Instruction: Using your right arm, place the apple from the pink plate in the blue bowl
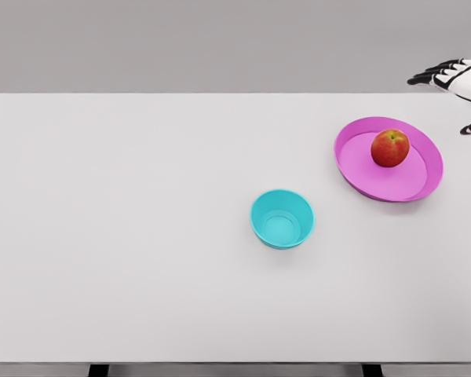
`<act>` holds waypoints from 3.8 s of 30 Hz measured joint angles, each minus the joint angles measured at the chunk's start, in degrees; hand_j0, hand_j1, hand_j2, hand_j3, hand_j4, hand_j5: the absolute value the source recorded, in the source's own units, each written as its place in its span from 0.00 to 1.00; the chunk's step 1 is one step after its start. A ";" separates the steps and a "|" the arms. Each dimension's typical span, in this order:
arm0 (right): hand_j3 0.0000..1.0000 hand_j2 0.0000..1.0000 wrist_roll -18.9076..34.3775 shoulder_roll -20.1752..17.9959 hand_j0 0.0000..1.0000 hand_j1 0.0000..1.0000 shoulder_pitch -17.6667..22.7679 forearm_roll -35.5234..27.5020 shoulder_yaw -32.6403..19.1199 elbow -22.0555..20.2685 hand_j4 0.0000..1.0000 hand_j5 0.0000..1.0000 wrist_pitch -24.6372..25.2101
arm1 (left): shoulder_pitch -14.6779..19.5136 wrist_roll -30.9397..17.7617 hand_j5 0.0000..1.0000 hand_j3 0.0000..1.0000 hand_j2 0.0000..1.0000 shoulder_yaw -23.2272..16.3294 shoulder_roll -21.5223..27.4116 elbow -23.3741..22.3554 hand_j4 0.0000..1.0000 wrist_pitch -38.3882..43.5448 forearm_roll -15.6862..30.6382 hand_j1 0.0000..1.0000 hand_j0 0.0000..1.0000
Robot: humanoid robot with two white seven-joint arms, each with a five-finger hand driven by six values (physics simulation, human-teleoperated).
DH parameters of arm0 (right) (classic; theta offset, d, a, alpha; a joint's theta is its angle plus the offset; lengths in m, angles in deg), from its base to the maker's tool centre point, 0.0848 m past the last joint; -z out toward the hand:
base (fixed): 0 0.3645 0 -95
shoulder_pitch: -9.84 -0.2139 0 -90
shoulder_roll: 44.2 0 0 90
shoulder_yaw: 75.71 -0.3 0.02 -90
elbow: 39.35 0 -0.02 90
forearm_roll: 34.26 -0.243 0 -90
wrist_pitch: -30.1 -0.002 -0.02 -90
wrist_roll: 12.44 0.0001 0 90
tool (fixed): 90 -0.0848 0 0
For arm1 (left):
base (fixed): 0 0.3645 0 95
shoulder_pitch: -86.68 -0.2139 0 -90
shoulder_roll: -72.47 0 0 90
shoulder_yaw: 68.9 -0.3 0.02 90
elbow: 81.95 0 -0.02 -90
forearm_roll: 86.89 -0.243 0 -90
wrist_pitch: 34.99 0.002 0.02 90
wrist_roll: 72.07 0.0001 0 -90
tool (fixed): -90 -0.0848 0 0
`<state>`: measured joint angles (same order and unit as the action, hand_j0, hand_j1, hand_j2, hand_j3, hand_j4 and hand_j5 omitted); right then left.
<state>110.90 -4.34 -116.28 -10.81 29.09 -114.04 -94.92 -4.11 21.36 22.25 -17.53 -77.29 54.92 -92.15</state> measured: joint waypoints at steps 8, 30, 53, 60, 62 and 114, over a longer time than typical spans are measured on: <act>1.00 1.00 1.57 5.20 1.00 1.00 -7.74 0.61 10.79 11.01 1.00 1.00 -0.09 | 0.00 0.00 1.00 1.00 1.00 0.00 0.00 -0.01 1.00 0.00 0.00 1.00 1.00; 1.00 1.00 1.69 10.59 1.00 1.00 -13.98 1.42 21.53 25.70 1.00 1.00 -0.12 | 0.00 0.00 1.00 1.00 1.00 0.00 0.00 0.00 1.00 0.00 0.00 1.00 1.00; 0.57 0.57 1.55 13.22 0.57 0.57 -15.39 2.39 25.30 30.54 0.57 0.57 0.07 | 0.00 0.00 1.00 1.00 1.00 0.01 0.00 0.00 1.00 0.00 0.00 1.00 1.00; 0.50 0.50 1.68 13.20 0.50 0.50 -15.39 2.47 25.27 30.50 0.50 0.50 0.06 | 0.00 0.00 1.00 1.00 1.00 0.01 0.00 0.00 1.00 0.00 0.00 1.00 1.00; 0.50 0.50 1.66 13.16 0.50 0.50 -15.48 2.48 25.08 30.22 0.50 0.50 0.03 | 0.00 0.00 1.00 1.00 1.00 0.01 0.00 0.00 1.00 0.00 0.00 1.00 1.00; 0.51 0.51 1.70 6.60 0.51 0.51 -2.21 1.97 22.31 -25.01 0.51 0.51 -0.17 | 0.00 0.00 1.00 1.00 1.00 0.00 0.00 0.00 1.00 0.00 0.00 1.00 1.00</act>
<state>112.60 2.26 -118.49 -8.84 51.40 -139.05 -95.09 -4.11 21.36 22.25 -17.53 -77.28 54.92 -92.15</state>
